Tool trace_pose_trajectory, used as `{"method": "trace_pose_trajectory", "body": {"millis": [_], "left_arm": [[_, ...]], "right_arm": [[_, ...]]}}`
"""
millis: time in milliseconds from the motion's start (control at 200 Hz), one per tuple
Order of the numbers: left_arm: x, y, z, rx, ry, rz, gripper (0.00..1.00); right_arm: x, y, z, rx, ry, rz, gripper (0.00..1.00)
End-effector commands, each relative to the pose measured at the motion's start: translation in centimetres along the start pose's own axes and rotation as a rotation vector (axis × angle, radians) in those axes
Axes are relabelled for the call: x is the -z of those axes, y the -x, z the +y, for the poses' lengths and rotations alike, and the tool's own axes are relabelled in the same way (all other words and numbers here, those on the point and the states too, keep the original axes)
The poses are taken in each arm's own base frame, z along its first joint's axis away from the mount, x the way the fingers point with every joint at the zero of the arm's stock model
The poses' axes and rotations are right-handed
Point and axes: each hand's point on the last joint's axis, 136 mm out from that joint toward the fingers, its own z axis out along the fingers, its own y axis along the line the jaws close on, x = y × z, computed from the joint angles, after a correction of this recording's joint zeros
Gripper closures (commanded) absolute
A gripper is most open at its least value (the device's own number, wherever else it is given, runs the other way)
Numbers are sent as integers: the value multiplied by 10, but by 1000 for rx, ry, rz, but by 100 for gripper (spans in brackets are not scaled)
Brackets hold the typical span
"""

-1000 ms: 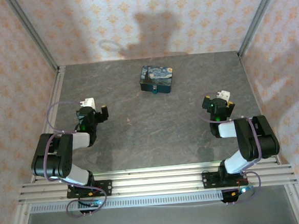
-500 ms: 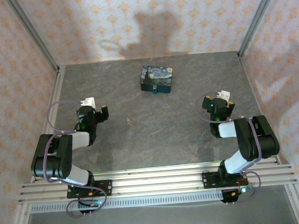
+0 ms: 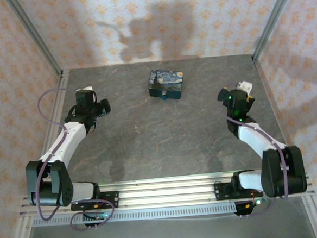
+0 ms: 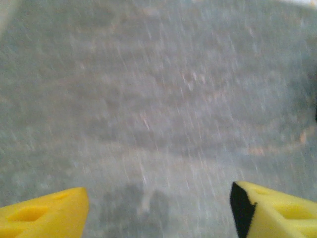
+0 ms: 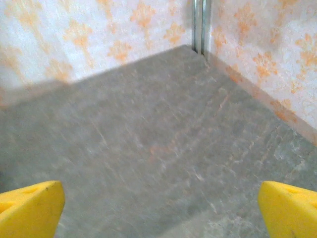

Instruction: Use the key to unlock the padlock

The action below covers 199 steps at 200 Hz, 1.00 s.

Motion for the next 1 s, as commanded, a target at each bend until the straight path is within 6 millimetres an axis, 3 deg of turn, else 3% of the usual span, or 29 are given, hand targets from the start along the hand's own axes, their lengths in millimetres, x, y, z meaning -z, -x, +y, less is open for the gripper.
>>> {"method": "trace_pose_trajectory", "body": {"millis": [0, 115, 275, 450, 711, 991], "left_arm": [[11, -67, -15, 136, -108, 287, 32], [10, -94, -40, 203, -190, 376, 39], [0, -119, -76, 143, -269, 484, 46], [-13, -129, -94, 137, -298, 534, 57], [-34, -139, -101, 155, -284, 577, 66], [-46, -137, -112, 221, -296, 567, 66]], "right_arm": [[18, -31, -3, -80, -36, 233, 6], [32, -56, 35, -72, 46, 334, 11], [53, -110, 104, -27, 203, 475, 19], [70, -152, 153, 36, 292, 579, 22], [86, -183, 185, 76, 357, 645, 22], [88, -197, 197, 94, 371, 672, 22]]}}
